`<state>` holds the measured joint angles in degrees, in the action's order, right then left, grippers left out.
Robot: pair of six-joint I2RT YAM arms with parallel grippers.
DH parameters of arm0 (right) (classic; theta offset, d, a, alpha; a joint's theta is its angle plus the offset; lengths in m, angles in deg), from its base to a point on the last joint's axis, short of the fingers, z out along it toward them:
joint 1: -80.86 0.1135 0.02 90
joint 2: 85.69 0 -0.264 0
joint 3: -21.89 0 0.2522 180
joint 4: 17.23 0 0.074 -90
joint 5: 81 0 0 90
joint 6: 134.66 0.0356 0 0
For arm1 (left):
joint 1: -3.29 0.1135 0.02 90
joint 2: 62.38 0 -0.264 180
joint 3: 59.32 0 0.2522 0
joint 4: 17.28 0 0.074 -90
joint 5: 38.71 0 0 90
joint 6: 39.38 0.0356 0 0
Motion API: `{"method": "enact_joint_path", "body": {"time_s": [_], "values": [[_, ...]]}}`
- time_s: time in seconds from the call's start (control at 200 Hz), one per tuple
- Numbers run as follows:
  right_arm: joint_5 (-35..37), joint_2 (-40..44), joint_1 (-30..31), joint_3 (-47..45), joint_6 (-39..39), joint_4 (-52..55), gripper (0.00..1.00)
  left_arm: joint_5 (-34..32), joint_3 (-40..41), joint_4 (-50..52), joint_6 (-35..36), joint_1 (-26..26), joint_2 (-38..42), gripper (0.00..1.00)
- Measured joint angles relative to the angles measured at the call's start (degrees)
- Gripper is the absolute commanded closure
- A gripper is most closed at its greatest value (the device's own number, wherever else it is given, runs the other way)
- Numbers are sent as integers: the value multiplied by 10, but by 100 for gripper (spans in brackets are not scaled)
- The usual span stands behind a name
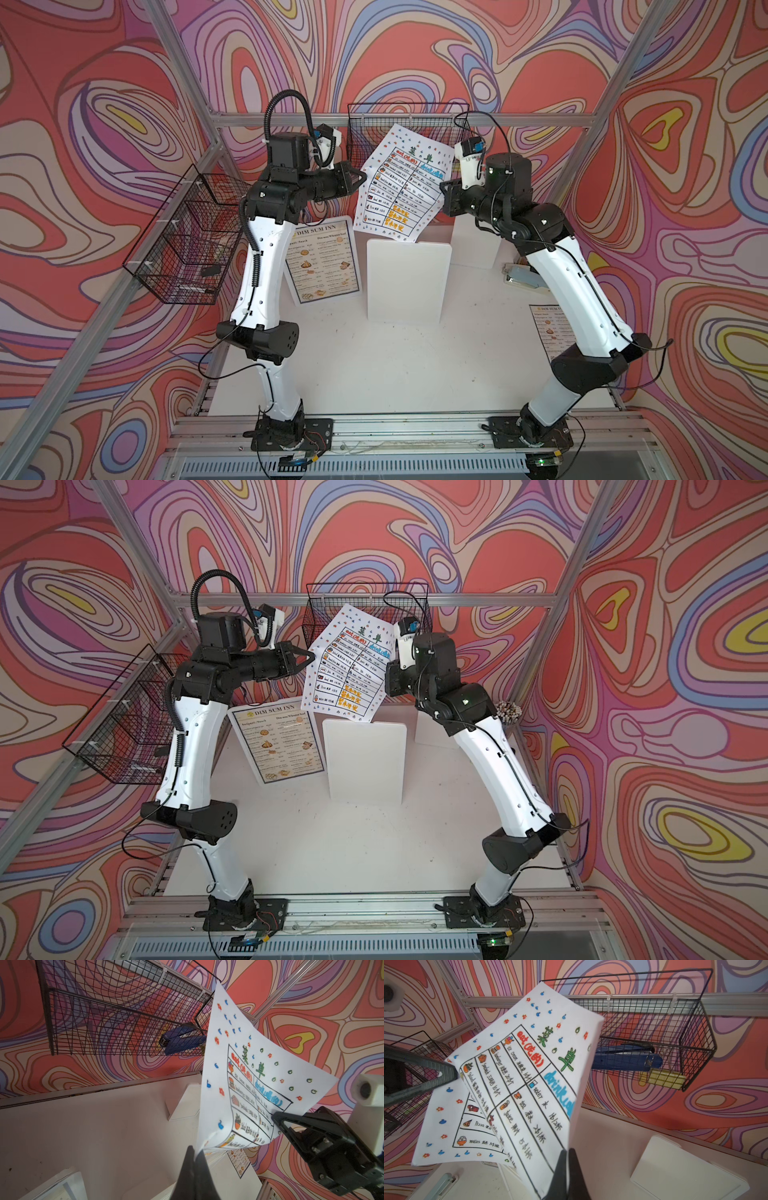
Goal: Insert the menus into the narrow rack
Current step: Insert the menu into the narrow rack.
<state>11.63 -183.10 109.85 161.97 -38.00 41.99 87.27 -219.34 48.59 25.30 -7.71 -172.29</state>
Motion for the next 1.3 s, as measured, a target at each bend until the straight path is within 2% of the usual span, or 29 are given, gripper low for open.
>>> {"method": "enact_joint_path", "body": {"time_s": [0.25, 0.476, 1.297], "values": [[6, 1, 0, -1, -1, 0, 100, 6, 0, -3, -10, 0, -9, 100], [12, 26, 0, -37, -2, -3, 100, 12, 0, -9, -15, -9, -9, 100], [6, 39, 0, -41, -9, -14, 100, 15, 0, -9, 3, -11, -8, 100]]}}
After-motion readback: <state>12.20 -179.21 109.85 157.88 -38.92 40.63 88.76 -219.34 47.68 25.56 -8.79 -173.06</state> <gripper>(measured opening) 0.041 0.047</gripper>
